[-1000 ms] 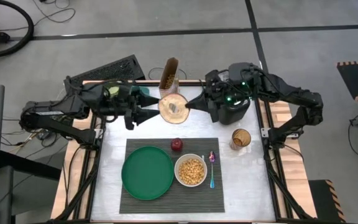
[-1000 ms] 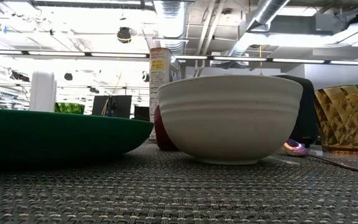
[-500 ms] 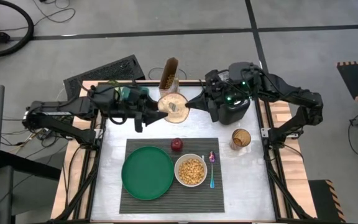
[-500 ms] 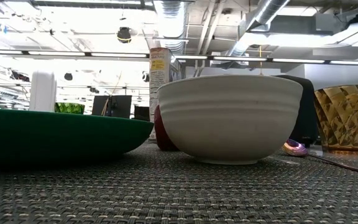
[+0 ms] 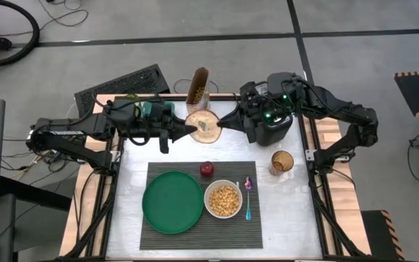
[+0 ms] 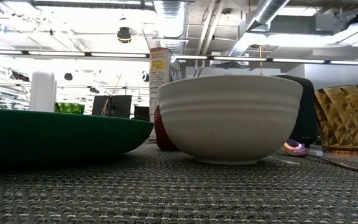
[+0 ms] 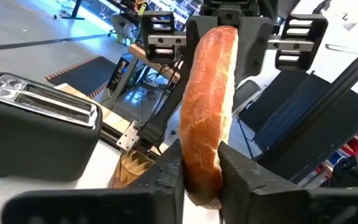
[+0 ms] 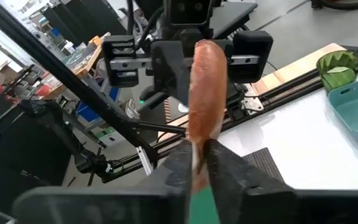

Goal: Arrange a breakfast setting

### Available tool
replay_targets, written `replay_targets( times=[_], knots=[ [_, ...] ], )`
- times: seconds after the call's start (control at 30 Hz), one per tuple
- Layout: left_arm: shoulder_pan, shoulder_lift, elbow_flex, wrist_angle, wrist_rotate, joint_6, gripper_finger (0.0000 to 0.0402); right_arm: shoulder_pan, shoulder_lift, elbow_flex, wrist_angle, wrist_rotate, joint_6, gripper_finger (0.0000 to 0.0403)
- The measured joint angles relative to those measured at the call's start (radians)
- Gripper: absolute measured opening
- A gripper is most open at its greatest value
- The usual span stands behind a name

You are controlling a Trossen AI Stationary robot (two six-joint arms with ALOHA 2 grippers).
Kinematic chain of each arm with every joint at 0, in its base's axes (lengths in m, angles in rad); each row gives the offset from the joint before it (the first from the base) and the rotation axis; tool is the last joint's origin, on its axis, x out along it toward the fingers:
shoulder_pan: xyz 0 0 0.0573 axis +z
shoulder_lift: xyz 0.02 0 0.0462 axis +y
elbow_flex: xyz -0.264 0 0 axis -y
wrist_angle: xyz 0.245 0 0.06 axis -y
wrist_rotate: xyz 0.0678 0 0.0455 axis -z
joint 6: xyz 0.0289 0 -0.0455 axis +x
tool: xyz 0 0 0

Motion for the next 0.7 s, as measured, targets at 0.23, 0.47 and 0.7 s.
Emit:
replay_targets(
  times=[0.23, 0.47, 0.7],
  knots=[
    [-0.005, -0.062, 0.000, -0.160, -0.056, -0.056, 0.0012, -0.013, -0.065, 0.000, -0.043, -0.009, 0.028, 0.0161],
    [-0.082, -0.124, 0.000, -0.507, -0.087, -0.201, 0.0011, -0.048, -0.153, 0.001, -0.056, -0.006, 0.049, 0.0201],
    [-0.249, -0.105, -0.113, -0.735, 0.053, -0.315, 0.0009, -0.074, -0.209, 0.001, -0.059, -0.005, 0.048, 0.0197]
  ],
)
